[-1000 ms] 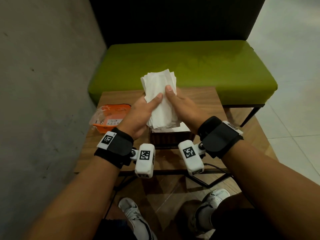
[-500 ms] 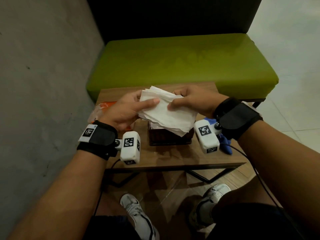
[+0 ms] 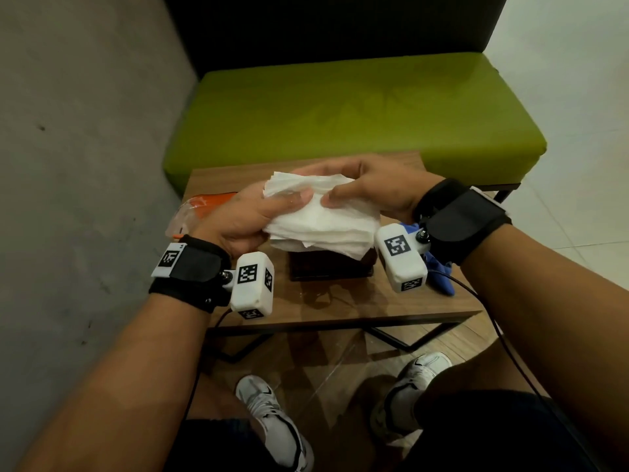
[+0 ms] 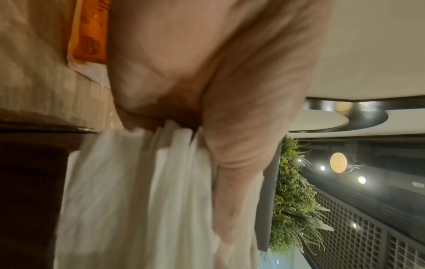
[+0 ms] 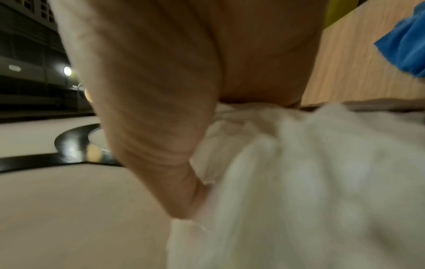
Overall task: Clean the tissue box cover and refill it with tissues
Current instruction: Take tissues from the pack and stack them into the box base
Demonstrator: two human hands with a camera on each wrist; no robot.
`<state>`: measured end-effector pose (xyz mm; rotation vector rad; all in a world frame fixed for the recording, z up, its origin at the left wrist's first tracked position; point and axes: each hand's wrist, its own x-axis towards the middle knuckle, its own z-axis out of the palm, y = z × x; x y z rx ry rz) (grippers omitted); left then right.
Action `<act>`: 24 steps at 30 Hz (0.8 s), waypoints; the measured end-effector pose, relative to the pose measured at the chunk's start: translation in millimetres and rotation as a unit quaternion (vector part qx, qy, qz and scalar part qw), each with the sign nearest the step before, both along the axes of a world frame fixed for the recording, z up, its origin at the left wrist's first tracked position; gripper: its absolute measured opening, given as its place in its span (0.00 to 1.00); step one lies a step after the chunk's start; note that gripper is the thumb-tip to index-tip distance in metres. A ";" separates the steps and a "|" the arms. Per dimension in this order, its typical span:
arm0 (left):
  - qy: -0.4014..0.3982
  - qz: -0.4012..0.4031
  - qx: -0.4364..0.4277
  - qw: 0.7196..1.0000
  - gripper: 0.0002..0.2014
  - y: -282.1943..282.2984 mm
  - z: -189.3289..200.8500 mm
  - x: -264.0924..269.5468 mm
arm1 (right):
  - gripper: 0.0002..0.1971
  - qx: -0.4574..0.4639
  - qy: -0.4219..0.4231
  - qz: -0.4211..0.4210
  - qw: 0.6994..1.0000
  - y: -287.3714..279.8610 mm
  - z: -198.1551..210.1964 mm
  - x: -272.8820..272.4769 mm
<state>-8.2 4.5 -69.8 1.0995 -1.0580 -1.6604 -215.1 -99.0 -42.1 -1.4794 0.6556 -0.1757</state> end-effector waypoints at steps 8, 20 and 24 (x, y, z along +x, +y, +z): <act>0.002 0.266 0.005 0.964 0.21 -10.1 -10.7 -6.4 | 0.24 0.111 -0.062 -0.231 0.964 2.5 -16.5 3.7; -0.051 0.246 0.012 0.968 0.20 -15.9 -17.5 -8.0 | 0.18 -0.025 -0.006 -0.239 0.971 2.3 -23.6 -2.7; -0.153 0.299 0.010 0.942 0.21 -18.9 -24.6 -4.9 | 0.14 -0.127 0.076 -0.276 0.950 -5.5 -29.1 -13.1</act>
